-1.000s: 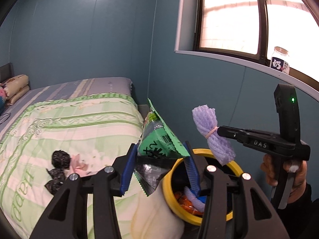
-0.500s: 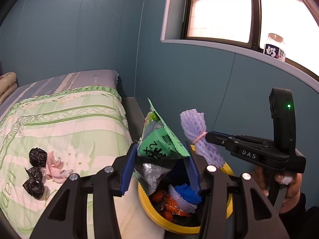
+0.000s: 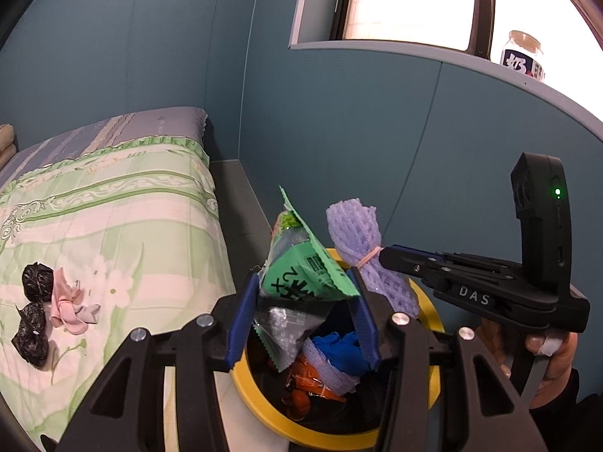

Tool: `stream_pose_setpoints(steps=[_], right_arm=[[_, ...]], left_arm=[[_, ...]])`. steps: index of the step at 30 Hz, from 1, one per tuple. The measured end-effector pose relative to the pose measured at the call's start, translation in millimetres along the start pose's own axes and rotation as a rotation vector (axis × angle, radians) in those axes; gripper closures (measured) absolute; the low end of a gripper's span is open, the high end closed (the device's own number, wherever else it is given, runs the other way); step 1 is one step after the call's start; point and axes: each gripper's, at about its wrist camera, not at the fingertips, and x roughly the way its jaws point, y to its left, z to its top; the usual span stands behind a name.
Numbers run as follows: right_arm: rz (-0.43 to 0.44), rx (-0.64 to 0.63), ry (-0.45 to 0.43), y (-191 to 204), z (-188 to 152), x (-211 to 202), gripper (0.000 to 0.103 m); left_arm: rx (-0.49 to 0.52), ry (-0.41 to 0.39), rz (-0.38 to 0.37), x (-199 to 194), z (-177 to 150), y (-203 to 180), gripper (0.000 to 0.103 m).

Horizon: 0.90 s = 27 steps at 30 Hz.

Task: Collect trash
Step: 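Open both grippers to drop the net and wrapper into the bin, then move both open grippers back over the black bags and pink cloth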

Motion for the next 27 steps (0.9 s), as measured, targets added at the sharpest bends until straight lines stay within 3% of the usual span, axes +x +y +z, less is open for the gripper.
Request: stream_pose_setpoints(steps=[13,16,20,27], right_arm=[[-0.002,0.031,0.034,-12.2,-6.3,9.7,0.092],[-0.013,0.047,0.029,-18.0,-4.6,8.3,0.09],[-0.033,0.069,0.014,-23.3,-4.2,4.2,0.072],[-0.04,0.082,-0.008,-28.9,-2.4,-2.4,0.072]], left_arm=[[-0.022,0.066,-0.04,22.1,-6.9,-1.2,0.054],[-0.028,0.059,-0.038,21.4,-7.9,-0.3,0.045],[-0.056,0.044,-0.025,19.4,-8.5,6.3,0.029],[-0.088,0.024,-0.003,9.0,-5.6,19.2,0.021]])
